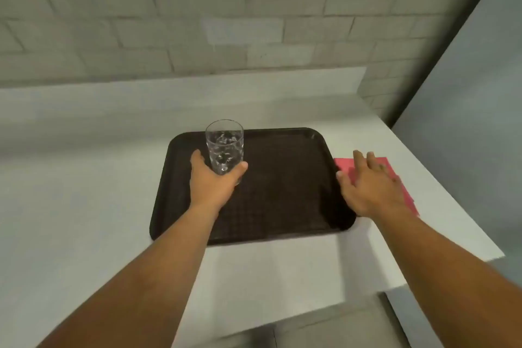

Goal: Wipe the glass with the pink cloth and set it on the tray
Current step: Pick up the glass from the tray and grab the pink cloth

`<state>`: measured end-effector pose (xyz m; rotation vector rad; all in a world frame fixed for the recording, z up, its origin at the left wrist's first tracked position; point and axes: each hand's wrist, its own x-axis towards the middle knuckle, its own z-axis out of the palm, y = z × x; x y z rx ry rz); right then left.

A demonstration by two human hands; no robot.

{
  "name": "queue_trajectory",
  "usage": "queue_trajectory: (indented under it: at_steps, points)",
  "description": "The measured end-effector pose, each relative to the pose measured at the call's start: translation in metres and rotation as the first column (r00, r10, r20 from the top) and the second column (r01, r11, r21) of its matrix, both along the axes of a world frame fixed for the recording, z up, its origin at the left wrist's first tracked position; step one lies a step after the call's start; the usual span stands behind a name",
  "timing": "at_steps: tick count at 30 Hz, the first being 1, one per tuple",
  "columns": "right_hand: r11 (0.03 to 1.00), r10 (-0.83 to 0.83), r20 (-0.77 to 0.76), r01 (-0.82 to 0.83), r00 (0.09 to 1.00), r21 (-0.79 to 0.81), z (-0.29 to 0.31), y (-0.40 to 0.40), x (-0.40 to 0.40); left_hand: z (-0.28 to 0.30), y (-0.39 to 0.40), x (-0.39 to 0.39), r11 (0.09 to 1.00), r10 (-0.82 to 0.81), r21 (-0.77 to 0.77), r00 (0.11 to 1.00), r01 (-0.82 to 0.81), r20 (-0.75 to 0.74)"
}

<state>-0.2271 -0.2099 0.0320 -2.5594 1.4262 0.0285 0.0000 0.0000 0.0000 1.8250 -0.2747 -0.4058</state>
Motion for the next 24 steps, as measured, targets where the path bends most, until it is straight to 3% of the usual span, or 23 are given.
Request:
queue_trajectory:
  at_steps: [4,9,16,21,24]
  points:
    - [0.993,-0.075,0.012,0.074,0.997,0.092,-0.017,-0.028,-0.007,-0.016,-0.010,0.016,0.998,-0.037,-0.052,0.999,0.038,0.027]
    - [0.989,0.057,-0.056,-0.048,0.997,0.137,-0.040,-0.057,-0.001,-0.022,-0.022,0.026,0.993,-0.053,-0.098,0.995,0.062,0.090]
    - [0.993,0.117,-0.149,-0.112,0.982,0.038,-0.068,-0.077,0.001,-0.024,-0.047,0.015,0.992,-0.062,-0.100,0.989,0.076,0.135]
    - [0.993,0.118,-0.030,-0.117,0.993,0.018,-0.072,-0.092,0.024,-0.028,-0.073,-0.005,0.991,-0.065,-0.110,0.989,0.080,0.136]
    - [0.995,0.092,0.190,-0.097,0.978,0.017,-0.074,-0.097,0.034,-0.029,-0.081,-0.012,0.990,-0.061,-0.121,0.990,0.077,0.130]
